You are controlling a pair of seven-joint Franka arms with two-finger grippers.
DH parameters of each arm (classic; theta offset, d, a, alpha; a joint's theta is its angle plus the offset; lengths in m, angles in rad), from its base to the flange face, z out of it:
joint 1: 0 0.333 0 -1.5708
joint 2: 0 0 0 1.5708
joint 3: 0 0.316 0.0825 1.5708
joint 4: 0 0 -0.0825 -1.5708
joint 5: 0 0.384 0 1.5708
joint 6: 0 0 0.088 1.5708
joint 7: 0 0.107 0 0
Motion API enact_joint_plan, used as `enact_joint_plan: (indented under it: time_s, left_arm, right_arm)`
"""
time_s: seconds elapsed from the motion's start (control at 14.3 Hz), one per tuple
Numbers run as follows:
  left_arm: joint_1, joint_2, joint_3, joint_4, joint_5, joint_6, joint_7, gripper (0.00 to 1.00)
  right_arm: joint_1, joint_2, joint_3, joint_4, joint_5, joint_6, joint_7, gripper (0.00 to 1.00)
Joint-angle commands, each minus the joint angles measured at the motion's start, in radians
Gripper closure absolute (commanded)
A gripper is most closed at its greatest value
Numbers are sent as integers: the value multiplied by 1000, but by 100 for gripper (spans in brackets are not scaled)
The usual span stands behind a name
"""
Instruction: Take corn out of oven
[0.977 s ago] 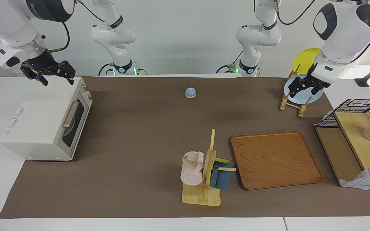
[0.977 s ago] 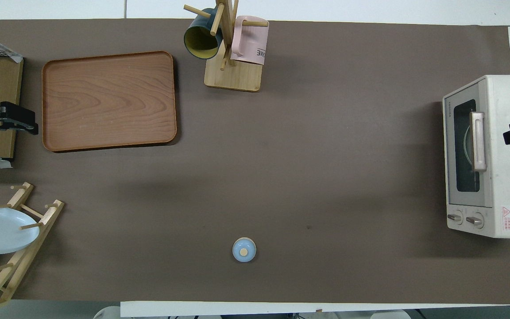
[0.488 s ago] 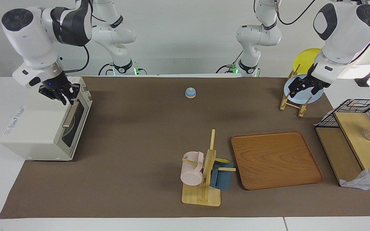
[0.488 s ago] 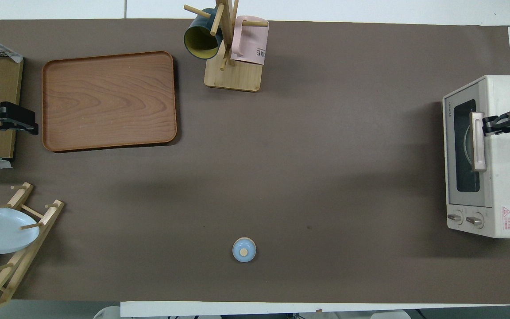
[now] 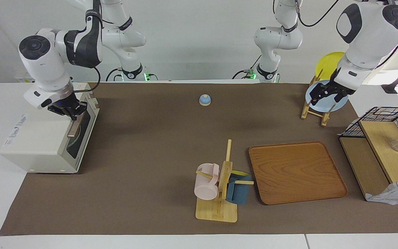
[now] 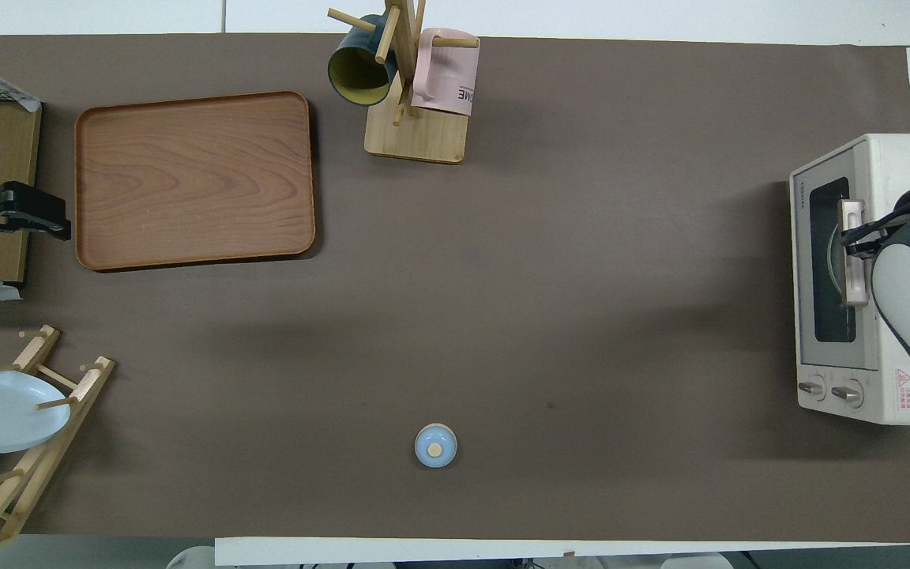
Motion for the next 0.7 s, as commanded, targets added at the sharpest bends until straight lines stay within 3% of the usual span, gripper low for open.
enact_joint_plan:
  time_s: [0.0,0.28,0.63]
  left_arm:
    - [10,-25,-8,10,0,-22,74,0]
    - [15,-36,-3,11,-1,-24,130,0]
    - [18,-37,-3,8,-1,-15,128,0]
  right_arm:
    - [15,-12,7,-71,-18,83,49,100]
    - [50,14,7,-95,-2,108,119,100]
    - [172,112,7,-155,45,302,315,100]
